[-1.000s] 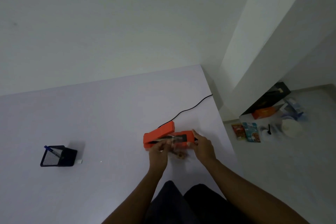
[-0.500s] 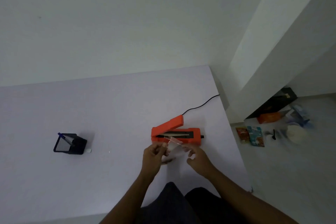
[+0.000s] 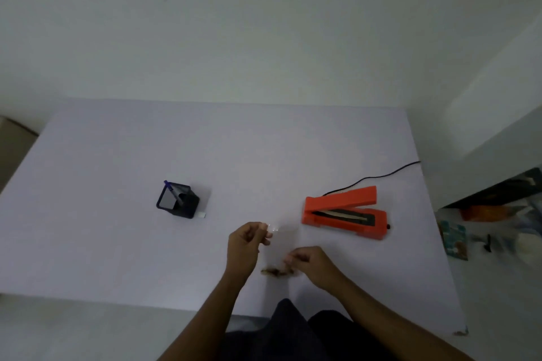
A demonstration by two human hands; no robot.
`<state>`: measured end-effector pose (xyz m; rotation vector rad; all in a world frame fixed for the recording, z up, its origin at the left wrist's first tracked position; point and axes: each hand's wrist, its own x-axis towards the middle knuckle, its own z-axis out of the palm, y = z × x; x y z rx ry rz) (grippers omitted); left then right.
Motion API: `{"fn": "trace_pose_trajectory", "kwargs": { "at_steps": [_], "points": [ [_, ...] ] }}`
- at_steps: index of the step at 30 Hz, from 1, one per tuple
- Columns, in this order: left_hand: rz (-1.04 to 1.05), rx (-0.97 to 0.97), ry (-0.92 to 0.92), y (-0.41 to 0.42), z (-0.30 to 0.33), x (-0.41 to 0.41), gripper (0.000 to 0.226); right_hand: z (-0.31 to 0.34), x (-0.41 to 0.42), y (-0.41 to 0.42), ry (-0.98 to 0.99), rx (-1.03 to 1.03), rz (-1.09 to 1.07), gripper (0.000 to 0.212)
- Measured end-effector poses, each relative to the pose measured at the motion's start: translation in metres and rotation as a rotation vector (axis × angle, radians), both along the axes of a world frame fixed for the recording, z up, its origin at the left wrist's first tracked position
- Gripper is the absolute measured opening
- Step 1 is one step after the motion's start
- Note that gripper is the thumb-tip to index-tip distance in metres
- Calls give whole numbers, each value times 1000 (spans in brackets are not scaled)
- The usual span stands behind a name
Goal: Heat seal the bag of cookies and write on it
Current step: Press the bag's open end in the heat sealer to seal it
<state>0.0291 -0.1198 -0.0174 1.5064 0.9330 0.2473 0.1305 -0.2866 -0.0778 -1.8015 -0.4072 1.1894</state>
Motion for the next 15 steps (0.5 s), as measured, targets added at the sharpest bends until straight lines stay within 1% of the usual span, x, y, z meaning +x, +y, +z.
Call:
{"fn": "trace_pose_trajectory", "kwargs": {
  "at_steps": [8, 15],
  "points": [
    [38, -65, 28, 96, -25, -18, 14, -3, -46, 79, 218, -51, -219, 15],
    [-61, -106, 32, 145, -54, -10, 4, -16, -70, 111, 244, -132, -436, 17]
  ]
}}
